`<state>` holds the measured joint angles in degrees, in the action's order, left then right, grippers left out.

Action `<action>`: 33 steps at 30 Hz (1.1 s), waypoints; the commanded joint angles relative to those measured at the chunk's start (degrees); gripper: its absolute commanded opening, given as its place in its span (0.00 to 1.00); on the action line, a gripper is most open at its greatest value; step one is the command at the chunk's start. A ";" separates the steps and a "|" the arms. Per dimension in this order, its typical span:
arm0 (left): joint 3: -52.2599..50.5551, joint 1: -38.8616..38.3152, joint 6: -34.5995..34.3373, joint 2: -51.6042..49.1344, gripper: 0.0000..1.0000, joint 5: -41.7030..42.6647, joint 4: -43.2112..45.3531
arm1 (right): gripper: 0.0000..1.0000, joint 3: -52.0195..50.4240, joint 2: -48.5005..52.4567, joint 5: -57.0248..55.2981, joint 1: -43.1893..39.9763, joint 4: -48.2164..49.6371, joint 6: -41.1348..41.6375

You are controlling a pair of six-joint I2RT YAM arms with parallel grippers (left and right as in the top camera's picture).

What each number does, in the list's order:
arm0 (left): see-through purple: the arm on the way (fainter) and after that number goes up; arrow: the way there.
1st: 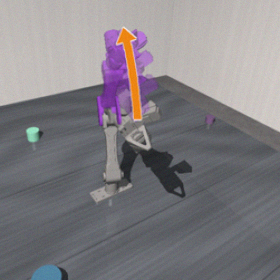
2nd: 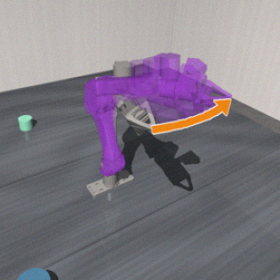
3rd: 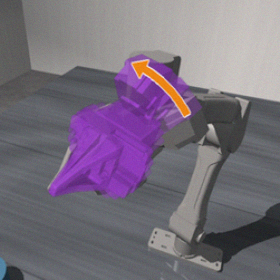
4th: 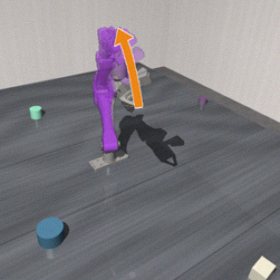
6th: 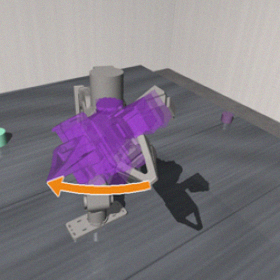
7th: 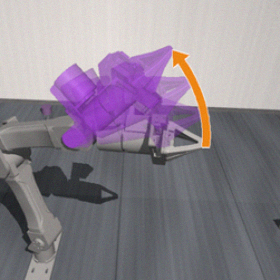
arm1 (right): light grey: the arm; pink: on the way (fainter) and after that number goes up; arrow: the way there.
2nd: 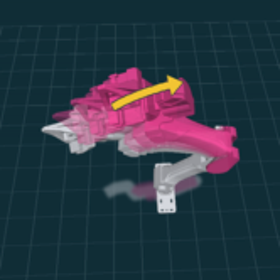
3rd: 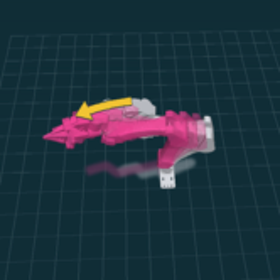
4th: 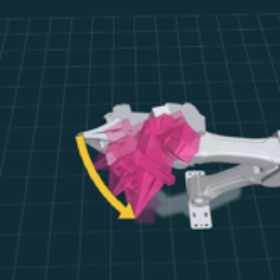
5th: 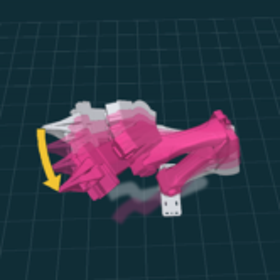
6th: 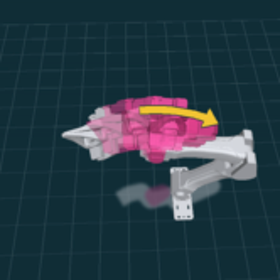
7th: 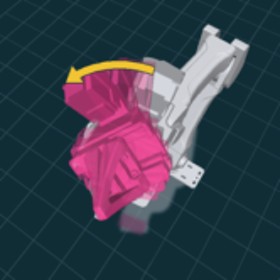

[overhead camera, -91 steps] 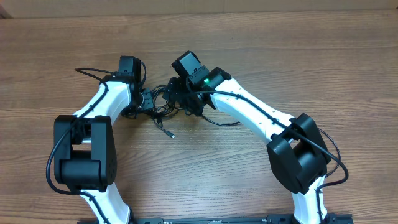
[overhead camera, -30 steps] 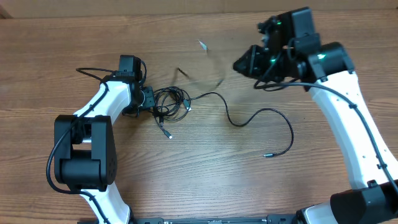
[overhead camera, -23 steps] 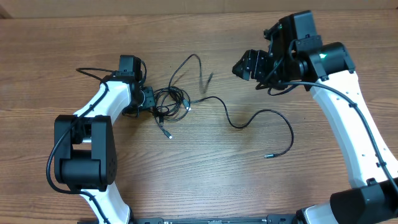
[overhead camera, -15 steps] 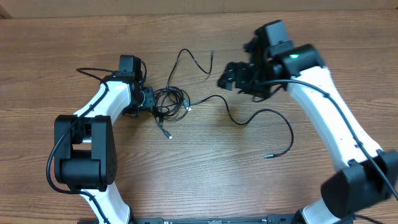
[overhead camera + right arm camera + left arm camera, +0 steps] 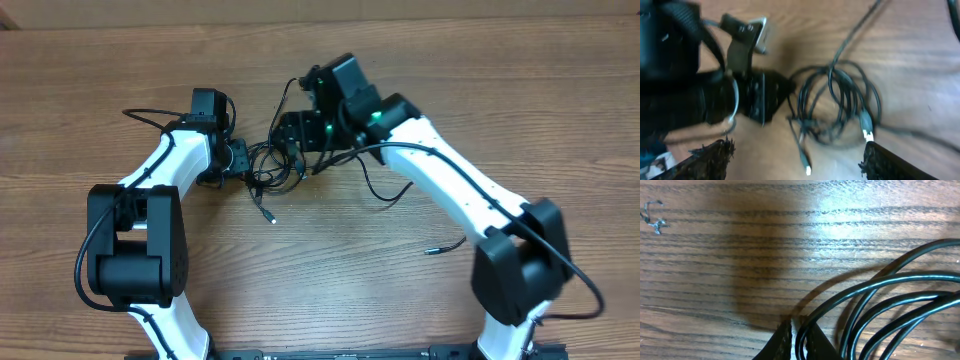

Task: Untangle cables
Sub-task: 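Move the right gripper back toward the coil center, then grasp a black cable strand at the coil with the right gripper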

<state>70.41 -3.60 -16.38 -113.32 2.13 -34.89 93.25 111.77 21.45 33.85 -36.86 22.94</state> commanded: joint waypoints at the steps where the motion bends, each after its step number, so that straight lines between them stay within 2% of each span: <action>1: -4.59 -0.22 -0.37 -8.13 0.13 2.40 -1.01 | 0.84 0.02 4.28 -1.92 0.17 3.45 3.32; 10: -4.59 -0.22 -0.37 -8.13 0.14 2.38 -0.96 | 0.82 0.02 13.90 -1.92 0.24 18.78 4.28; 19: -4.59 -0.22 -0.37 -8.13 0.14 2.38 -0.74 | 0.79 0.02 19.91 -1.88 0.31 25.68 5.57; 21: -4.66 -0.22 -0.39 -8.13 0.09 2.38 -0.55 | 0.72 0.02 20.17 -1.95 0.28 25.92 5.51; 22: -4.70 -0.22 -0.39 -8.13 0.06 2.38 -0.37 | 0.64 0.02 20.17 -1.95 0.28 25.88 5.18; 23: -4.72 -0.22 -0.39 -8.15 0.05 2.38 -0.37 | 0.55 0.02 20.17 -1.92 0.28 25.88 5.07; 26: -4.76 -0.22 -0.39 -8.17 0.04 2.38 -0.37 | 0.20 0.02 20.17 -1.60 0.26 25.62 5.09; 28: -5.03 -0.22 -0.37 -8.17 0.04 2.36 -0.35 | 0.05 0.04 20.11 0.59 -0.11 25.53 5.09; 33: -6.21 -0.22 -0.37 -8.17 0.04 1.62 0.04 | 0.04 0.13 18.58 14.78 -2.80 25.92 5.09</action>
<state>70.32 -3.60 -16.40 -113.38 2.13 -34.48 93.17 131.76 25.78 33.32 -11.42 28.45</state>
